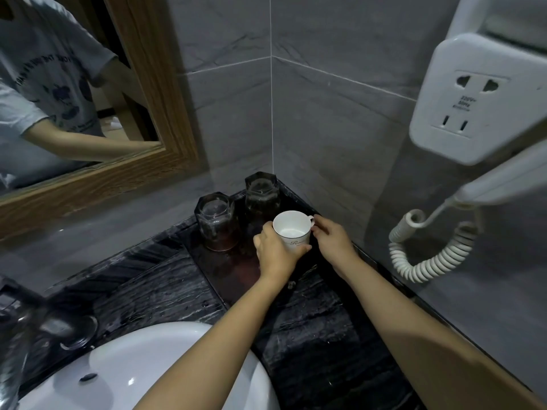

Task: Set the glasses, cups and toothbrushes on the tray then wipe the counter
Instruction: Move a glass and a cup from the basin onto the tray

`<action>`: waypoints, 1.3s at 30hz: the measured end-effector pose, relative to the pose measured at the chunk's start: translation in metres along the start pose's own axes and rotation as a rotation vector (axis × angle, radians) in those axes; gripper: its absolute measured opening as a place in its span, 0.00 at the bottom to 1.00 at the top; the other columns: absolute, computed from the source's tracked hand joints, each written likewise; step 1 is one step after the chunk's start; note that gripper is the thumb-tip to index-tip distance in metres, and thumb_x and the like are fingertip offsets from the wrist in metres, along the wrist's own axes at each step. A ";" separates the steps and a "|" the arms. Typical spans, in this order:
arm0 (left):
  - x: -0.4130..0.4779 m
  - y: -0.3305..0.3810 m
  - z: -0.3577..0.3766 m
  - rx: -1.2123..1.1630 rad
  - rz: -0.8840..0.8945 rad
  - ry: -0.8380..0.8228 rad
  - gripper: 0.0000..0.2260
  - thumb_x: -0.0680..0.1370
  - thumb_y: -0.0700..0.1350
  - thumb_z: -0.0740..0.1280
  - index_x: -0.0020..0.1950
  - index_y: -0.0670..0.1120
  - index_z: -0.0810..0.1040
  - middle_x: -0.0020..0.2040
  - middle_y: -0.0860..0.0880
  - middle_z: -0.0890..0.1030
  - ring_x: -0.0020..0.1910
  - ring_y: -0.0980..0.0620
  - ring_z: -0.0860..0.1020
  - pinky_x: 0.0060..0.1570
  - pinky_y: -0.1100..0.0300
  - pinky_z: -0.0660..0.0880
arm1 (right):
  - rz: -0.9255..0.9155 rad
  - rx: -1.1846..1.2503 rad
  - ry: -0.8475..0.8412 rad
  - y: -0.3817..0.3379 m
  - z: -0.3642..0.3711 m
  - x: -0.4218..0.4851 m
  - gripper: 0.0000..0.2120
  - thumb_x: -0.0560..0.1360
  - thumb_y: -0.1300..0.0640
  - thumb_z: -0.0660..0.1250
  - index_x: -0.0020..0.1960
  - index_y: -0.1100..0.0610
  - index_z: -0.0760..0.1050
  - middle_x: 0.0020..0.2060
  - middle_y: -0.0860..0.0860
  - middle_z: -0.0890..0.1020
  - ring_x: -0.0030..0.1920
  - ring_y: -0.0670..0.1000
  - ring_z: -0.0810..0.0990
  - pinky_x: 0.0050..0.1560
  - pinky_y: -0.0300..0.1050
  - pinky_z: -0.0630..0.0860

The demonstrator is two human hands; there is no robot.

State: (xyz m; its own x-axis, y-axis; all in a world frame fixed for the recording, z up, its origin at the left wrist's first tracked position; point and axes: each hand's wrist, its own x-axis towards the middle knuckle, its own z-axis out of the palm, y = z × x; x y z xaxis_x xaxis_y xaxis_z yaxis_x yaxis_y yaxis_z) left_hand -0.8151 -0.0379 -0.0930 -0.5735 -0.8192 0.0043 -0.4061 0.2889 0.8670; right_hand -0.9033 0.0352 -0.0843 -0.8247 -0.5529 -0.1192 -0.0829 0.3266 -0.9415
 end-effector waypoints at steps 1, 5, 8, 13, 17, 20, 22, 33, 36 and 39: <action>0.002 -0.001 0.000 0.001 0.003 -0.004 0.38 0.60 0.48 0.79 0.63 0.39 0.65 0.60 0.43 0.73 0.64 0.44 0.63 0.58 0.51 0.71 | -0.006 -0.010 -0.007 0.000 0.000 0.001 0.15 0.78 0.68 0.56 0.61 0.64 0.75 0.59 0.60 0.80 0.61 0.56 0.76 0.63 0.48 0.70; 0.005 0.000 -0.002 0.019 0.026 -0.029 0.37 0.62 0.47 0.79 0.64 0.39 0.65 0.61 0.42 0.73 0.64 0.43 0.63 0.60 0.51 0.70 | 0.032 0.023 -0.058 -0.002 -0.001 0.005 0.21 0.76 0.74 0.53 0.68 0.68 0.68 0.65 0.63 0.75 0.67 0.58 0.72 0.70 0.49 0.66; 0.007 0.001 -0.004 0.059 0.048 -0.040 0.34 0.63 0.47 0.78 0.64 0.39 0.67 0.61 0.41 0.74 0.64 0.42 0.64 0.59 0.50 0.69 | 0.039 0.020 -0.092 -0.002 -0.003 0.007 0.24 0.74 0.76 0.51 0.68 0.66 0.68 0.64 0.60 0.76 0.67 0.56 0.73 0.71 0.47 0.65; 0.009 0.004 -0.008 0.077 0.051 -0.058 0.33 0.63 0.48 0.77 0.63 0.39 0.68 0.61 0.41 0.75 0.63 0.41 0.66 0.59 0.50 0.68 | 0.024 -0.002 -0.132 -0.003 -0.003 0.008 0.24 0.72 0.77 0.50 0.65 0.68 0.69 0.63 0.62 0.77 0.67 0.56 0.73 0.70 0.46 0.66; 0.011 0.005 -0.008 0.070 0.047 -0.063 0.33 0.63 0.48 0.77 0.63 0.39 0.68 0.61 0.41 0.75 0.63 0.42 0.67 0.58 0.52 0.68 | 0.001 -0.014 -0.127 -0.004 -0.003 0.007 0.27 0.71 0.78 0.49 0.66 0.66 0.69 0.65 0.60 0.76 0.68 0.54 0.72 0.70 0.44 0.64; 0.011 0.006 -0.007 0.077 0.053 -0.060 0.33 0.63 0.48 0.77 0.63 0.39 0.69 0.60 0.41 0.76 0.63 0.41 0.68 0.58 0.53 0.68 | 0.001 -0.019 -0.116 -0.002 -0.002 0.005 0.29 0.71 0.78 0.48 0.71 0.66 0.63 0.69 0.61 0.71 0.69 0.52 0.70 0.69 0.40 0.62; 0.010 0.006 -0.006 0.078 0.051 -0.053 0.33 0.63 0.48 0.77 0.62 0.39 0.69 0.60 0.41 0.76 0.62 0.40 0.68 0.60 0.52 0.69 | 0.037 -0.008 -0.094 -0.001 -0.003 0.004 0.32 0.71 0.77 0.48 0.74 0.64 0.58 0.72 0.59 0.66 0.71 0.53 0.68 0.72 0.44 0.62; -0.011 0.006 -0.054 0.318 0.106 -0.142 0.33 0.72 0.52 0.69 0.71 0.42 0.61 0.67 0.41 0.72 0.68 0.41 0.65 0.65 0.49 0.66 | 0.046 -0.687 -0.208 -0.019 -0.036 -0.032 0.24 0.72 0.59 0.65 0.67 0.64 0.69 0.65 0.61 0.74 0.65 0.59 0.74 0.62 0.46 0.70; -0.013 0.002 -0.066 0.470 0.102 -0.193 0.28 0.75 0.52 0.66 0.71 0.43 0.63 0.67 0.40 0.71 0.66 0.40 0.67 0.64 0.48 0.68 | 0.099 -0.900 -0.375 -0.022 -0.038 -0.041 0.24 0.74 0.53 0.65 0.67 0.63 0.69 0.65 0.60 0.74 0.64 0.58 0.74 0.63 0.46 0.71; -0.037 0.003 -0.088 0.581 0.073 -0.230 0.25 0.76 0.53 0.63 0.70 0.43 0.65 0.67 0.40 0.70 0.65 0.40 0.70 0.62 0.48 0.70 | 0.114 -1.044 -0.545 -0.033 -0.033 -0.068 0.24 0.74 0.51 0.64 0.65 0.64 0.71 0.63 0.59 0.76 0.62 0.58 0.76 0.61 0.46 0.72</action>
State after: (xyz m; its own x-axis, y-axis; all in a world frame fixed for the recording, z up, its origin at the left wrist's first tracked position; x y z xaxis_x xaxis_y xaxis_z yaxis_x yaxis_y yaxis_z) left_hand -0.7321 -0.0503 -0.0472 -0.7267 -0.6781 -0.1096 -0.6429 0.6152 0.4562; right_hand -0.8633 0.0873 -0.0344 -0.5305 -0.6516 -0.5423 -0.6495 0.7235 -0.2339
